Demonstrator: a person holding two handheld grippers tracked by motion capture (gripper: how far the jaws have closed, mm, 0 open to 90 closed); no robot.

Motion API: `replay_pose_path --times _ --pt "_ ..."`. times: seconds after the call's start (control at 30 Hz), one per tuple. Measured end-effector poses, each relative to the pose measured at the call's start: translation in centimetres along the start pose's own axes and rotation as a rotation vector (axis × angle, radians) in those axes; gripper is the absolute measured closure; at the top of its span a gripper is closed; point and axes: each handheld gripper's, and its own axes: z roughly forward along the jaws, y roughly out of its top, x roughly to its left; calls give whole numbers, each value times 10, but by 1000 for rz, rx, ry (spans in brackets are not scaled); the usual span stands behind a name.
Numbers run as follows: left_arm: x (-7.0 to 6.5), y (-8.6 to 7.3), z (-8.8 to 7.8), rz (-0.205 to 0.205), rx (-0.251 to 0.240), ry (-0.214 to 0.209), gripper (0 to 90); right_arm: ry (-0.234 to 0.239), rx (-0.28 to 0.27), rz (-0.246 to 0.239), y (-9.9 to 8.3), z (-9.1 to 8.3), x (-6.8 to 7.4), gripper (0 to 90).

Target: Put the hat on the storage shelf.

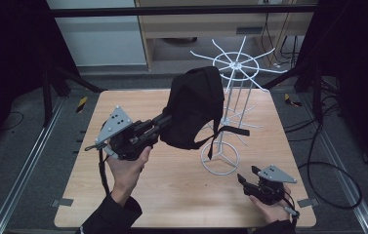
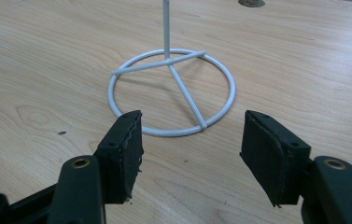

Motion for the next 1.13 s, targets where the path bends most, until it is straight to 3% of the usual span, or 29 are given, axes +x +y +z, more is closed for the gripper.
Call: replay_pose_path --times 0.3,0.53,0.7,0.8,0.87,0.9,1.03,1.07,1.13 --pt "-2 -9 -1 39 16 0 624 -2 -2 -3 0 0 0 382" --pt "1 -24 -28 97 48 41 445 -4 -4 9 0 -1 -1 372" --pt "12 -56 -52 105 120 95 402 -11 -5 13 -1 -2 -1 355" --pt "26 -81 -64 71 173 139 384 -17 -3 24 -1 -1 -2 325" --pt "43 -105 -72 32 220 186 376 -25 -5 25 -2 -1 -3 308" --pt "43 -105 -72 32 220 186 372 -25 -5 25 -2 -1 -3 308" --pt "64 -133 -80 -21 281 252 356 -40 -6 44 -3 -1 -6 259" --pt "72 -147 -84 -39 314 279 353 -46 -7 43 -3 -1 -7 251" --pt "77 -153 -86 -49 333 296 350 -49 -5 51 -4 -1 -7 244"
